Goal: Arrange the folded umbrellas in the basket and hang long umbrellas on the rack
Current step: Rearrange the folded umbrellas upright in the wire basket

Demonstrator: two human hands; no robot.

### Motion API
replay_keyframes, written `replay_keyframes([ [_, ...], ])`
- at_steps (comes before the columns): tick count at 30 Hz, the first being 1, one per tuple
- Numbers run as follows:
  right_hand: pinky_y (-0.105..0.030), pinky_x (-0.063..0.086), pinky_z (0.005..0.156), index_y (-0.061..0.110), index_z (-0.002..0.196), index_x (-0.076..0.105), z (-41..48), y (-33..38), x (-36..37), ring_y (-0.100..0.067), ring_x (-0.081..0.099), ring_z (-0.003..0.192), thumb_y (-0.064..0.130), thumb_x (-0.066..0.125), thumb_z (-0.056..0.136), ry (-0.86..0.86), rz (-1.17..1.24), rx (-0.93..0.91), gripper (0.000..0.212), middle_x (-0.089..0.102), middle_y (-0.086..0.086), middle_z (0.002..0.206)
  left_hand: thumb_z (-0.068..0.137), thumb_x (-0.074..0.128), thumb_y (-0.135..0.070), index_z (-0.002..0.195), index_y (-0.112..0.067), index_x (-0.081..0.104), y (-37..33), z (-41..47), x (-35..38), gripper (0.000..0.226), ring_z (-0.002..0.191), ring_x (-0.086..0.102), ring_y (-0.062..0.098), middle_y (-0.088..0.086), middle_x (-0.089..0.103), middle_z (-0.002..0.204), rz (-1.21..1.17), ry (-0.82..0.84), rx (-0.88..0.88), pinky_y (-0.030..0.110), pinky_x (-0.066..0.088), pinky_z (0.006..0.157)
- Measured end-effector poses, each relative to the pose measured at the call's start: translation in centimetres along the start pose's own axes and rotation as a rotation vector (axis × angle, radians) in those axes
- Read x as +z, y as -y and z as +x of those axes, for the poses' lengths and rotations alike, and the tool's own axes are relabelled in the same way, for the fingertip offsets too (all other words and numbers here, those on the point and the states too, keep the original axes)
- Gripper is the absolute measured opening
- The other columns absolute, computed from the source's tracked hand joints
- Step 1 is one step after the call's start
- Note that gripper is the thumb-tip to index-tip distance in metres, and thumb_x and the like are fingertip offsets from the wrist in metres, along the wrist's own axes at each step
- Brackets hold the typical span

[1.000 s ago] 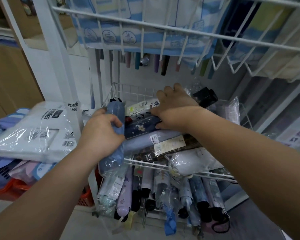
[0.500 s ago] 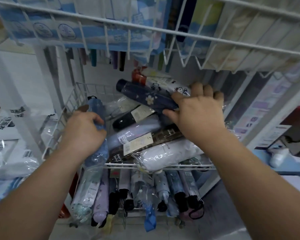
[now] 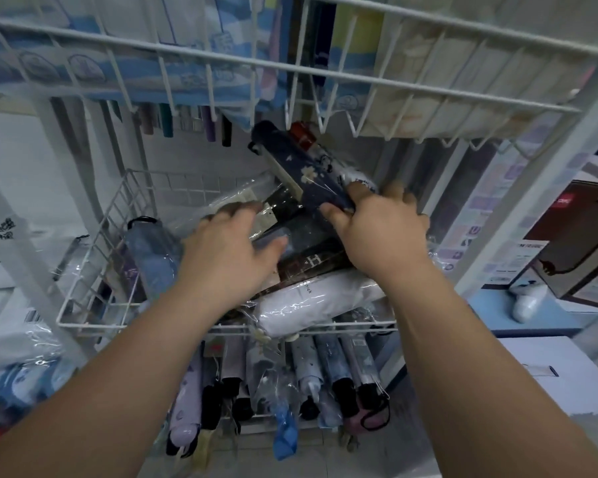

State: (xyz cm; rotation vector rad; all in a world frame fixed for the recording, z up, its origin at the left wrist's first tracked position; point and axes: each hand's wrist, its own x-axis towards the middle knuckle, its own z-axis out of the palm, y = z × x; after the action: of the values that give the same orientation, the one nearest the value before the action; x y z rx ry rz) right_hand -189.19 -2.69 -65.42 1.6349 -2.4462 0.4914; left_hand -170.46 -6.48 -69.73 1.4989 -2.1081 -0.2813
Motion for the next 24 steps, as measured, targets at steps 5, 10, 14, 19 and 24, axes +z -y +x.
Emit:
replay_keyframes([
  [5,-0.056,0.039,0.094,0.03,0.13,0.057,-0.4,-1.1,0.1,-0.042,0.047,0.119,0.071,0.041,0.092,-0.06,0.067,0.071,0.058,0.051,-0.017,0.126,0.103,0.045,-0.046,0.158,-0.038,0.02,-5.3,1.2,1.3,0.062,0.14,0.043,0.025,0.003,0.045,0.155,-0.338,0.065,0.148,0.035,0.037,0.112],
  [10,-0.057,0.041,0.093,0.031,0.131,0.052,-0.4,-1.9,0.1,-0.043,0.048,0.118,0.063,0.04,0.094,-0.056,0.183,0.111,0.05,0.049,-0.019,0.127,0.107,0.038,-0.036,0.16,-0.034,0.019,-9.0,3.2,2.5,0.056,0.148,0.033,0.017,-0.003,0.031,0.164,-0.459,0.112,0.161,0.024,0.025,0.116],
  [14,-0.056,0.046,0.097,0.033,0.139,0.043,-0.9,-3.7,0.7,-0.046,0.05,0.118,0.061,0.042,0.096,-0.027,0.299,0.089,0.052,0.05,-0.023,0.127,0.108,0.033,-0.038,0.158,-0.037,0.026,-9.8,4.3,3.3,0.051,0.145,0.037,0.026,0.003,0.041,0.159,-0.294,0.139,0.137,0.035,0.029,0.119],
  [19,-0.052,0.037,0.108,0.023,0.159,0.016,-0.2,-5.9,1.0,-0.045,0.04,0.133,0.062,0.037,0.098,0.091,0.323,0.149,0.075,0.041,-0.027,0.145,0.106,0.026,-0.045,0.16,-0.039,0.011,-10.3,5.3,4.3,0.056,0.129,0.042,0.035,-0.001,0.043,0.157,0.074,0.185,0.226,0.045,0.035,0.111],
  [24,-0.051,0.036,0.105,0.02,0.142,0.047,0.2,-5.9,0.1,-0.044,0.04,0.132,0.064,0.032,0.099,0.169,0.249,0.114,0.064,0.047,-0.02,0.143,0.103,0.028,-0.052,0.159,-0.037,0.018,-10.0,5.3,4.5,0.058,0.13,0.041,0.033,0.001,0.048,0.15,0.199,0.072,0.229,0.044,0.034,0.108],
])
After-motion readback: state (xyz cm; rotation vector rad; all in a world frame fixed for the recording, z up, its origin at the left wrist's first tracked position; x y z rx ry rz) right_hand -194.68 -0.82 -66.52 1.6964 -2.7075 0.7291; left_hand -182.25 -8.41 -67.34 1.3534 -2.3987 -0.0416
